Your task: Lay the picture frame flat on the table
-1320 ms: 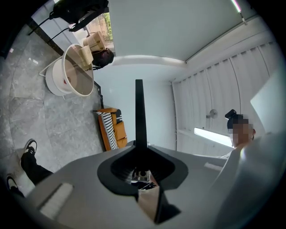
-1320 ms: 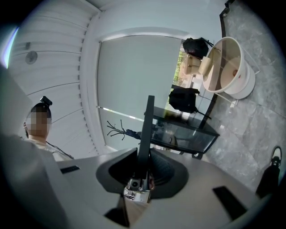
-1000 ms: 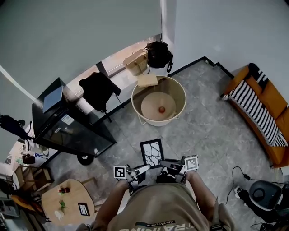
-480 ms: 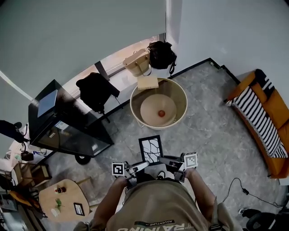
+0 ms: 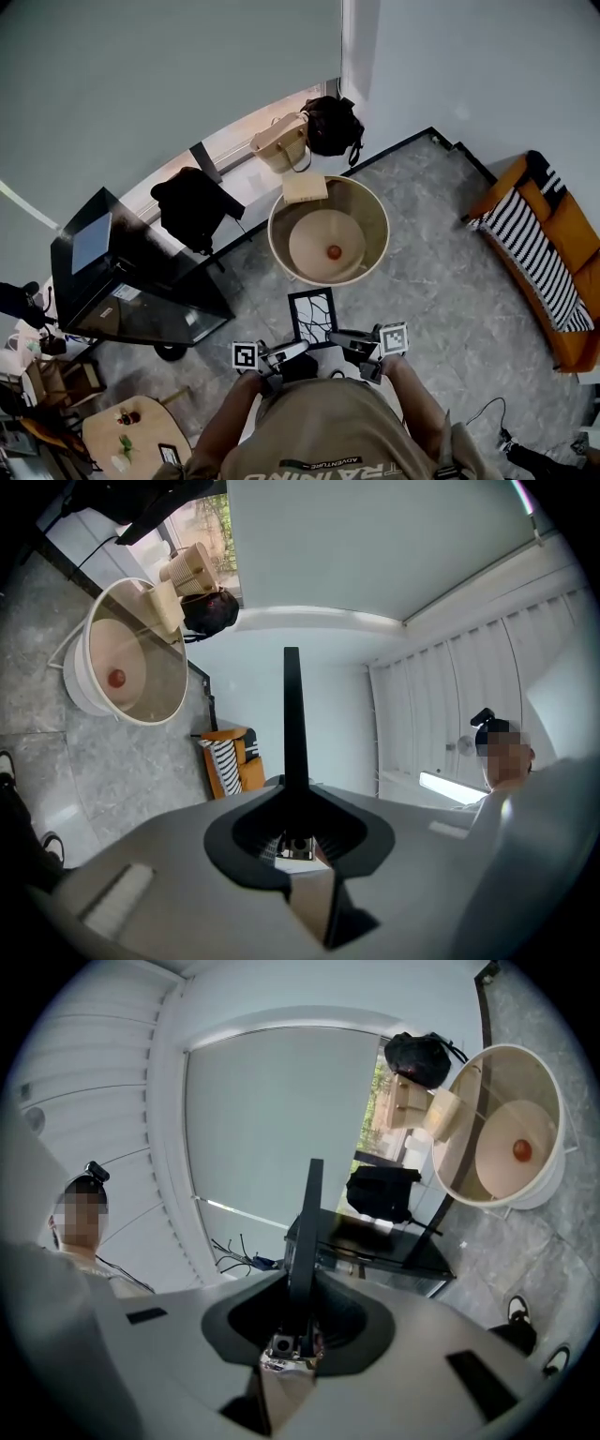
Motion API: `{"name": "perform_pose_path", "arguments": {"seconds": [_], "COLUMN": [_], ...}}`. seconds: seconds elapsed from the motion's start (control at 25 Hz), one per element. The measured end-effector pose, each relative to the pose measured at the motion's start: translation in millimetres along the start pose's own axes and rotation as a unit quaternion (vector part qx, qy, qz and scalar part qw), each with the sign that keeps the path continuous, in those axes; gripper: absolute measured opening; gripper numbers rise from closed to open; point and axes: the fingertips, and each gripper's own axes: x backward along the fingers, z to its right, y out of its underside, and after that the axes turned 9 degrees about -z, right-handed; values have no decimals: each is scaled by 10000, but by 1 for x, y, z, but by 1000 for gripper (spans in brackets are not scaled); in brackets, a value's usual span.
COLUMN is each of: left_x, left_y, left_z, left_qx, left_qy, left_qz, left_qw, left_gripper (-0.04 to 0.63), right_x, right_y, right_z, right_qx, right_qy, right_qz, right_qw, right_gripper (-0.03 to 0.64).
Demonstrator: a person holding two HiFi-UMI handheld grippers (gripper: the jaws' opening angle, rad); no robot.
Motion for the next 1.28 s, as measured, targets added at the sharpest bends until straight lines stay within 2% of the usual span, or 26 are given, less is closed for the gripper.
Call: {"name": "perform_pose_path", "arguments": {"seconds": [0.24, 0.48, 0.76, 0.96, 1.16, 1.28], "left_x": [7, 29, 39, 35, 21, 9], "left_y": [-54, -88, -133, -165, -204, -228], "left_z": [4, -13, -22, -37, -56, -59], "left_qx": [-38, 117, 214, 304, 270, 289], "left_qy": [263, 55, 153, 63, -196, -222], "left_qz": [-46, -164, -236, -181, -122, 1], "left_qw": [9996, 9998, 9994, 9994, 9994, 9993], "left_gripper": [74, 74, 74, 74, 74, 74], "right_x": [-22, -47, -68, -71, -65, -61], "right_y": [-46, -72, -109, -137, -173, -199], "right_z": [10, 30, 48, 70, 102, 113], "right_qx": [32, -23, -42, -178, -245, -272], "right_qy": [25, 157, 204, 216, 60, -82], "right_qz": [178, 165, 217, 149, 13, -124], "right_qw": [9998, 9997, 9995, 9995, 9997, 9995], "right_gripper": [71, 71, 71, 71, 71, 71]}}
